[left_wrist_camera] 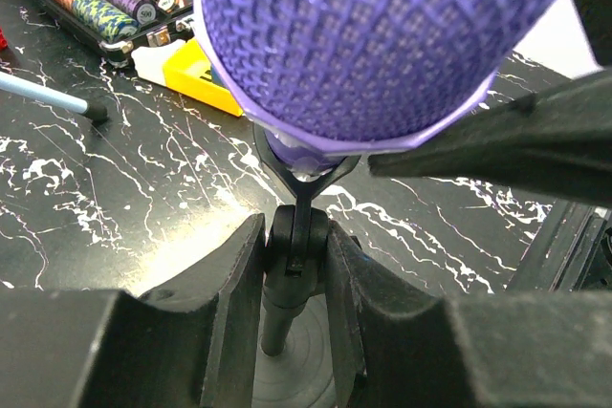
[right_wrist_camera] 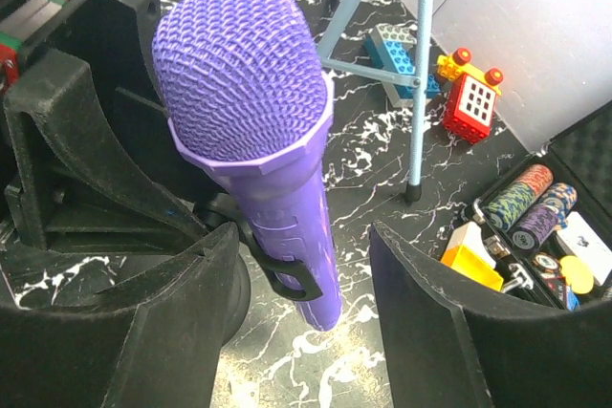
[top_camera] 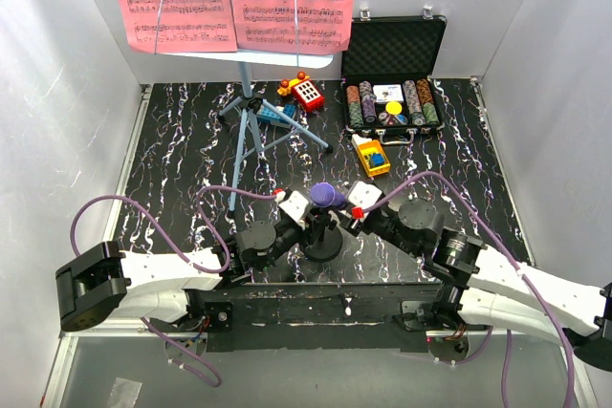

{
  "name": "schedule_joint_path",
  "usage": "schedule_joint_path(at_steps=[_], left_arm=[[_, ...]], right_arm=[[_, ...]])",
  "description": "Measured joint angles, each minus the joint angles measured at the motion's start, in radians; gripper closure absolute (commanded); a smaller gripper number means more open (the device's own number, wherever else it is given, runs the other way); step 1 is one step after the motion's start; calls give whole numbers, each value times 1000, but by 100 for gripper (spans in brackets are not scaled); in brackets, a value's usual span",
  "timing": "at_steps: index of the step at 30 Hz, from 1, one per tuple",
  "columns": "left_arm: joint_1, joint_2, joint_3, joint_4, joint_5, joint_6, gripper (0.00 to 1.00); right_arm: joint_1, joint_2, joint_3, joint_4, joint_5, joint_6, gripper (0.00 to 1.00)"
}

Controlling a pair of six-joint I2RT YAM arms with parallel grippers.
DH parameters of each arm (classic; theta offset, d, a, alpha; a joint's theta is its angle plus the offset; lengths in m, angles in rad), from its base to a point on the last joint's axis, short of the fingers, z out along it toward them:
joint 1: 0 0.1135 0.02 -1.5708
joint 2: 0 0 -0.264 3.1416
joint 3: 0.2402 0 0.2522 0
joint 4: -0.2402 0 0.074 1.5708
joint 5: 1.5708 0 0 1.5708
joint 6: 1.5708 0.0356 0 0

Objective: Pack up the instrument practice props

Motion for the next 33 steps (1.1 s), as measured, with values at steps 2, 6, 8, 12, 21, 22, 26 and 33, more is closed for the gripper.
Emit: schedule_joint_path(at_steps=[2, 6, 8, 12, 21, 22, 26, 33], left_arm=[[0, 0, 1, -3, 2, 2, 100], [2, 0, 4, -9, 13, 6, 100], [4, 1, 7, -13, 19, 6, 100], [6, 3, 10, -16, 29, 10, 100], [10, -2, 11, -26, 35, 14, 100], [11, -3, 11, -28, 35, 14, 100], [13, -5, 11, -31, 35, 14, 100], [13, -5, 19, -47, 34, 11, 100]], right_arm=[[0, 22, 0, -1, -5, -12, 36], [0, 34, 0, 2, -9, -24, 36], [0, 37, 0, 9, -12, -31, 37], [0, 57, 0, 40, -15, -40, 39], [5, 108, 0, 101, -18, -61, 66], [5, 112, 0, 106, -16, -64, 70], [6, 120, 1, 117, -8, -65, 88], [11, 120, 1, 117, 21, -62, 99]])
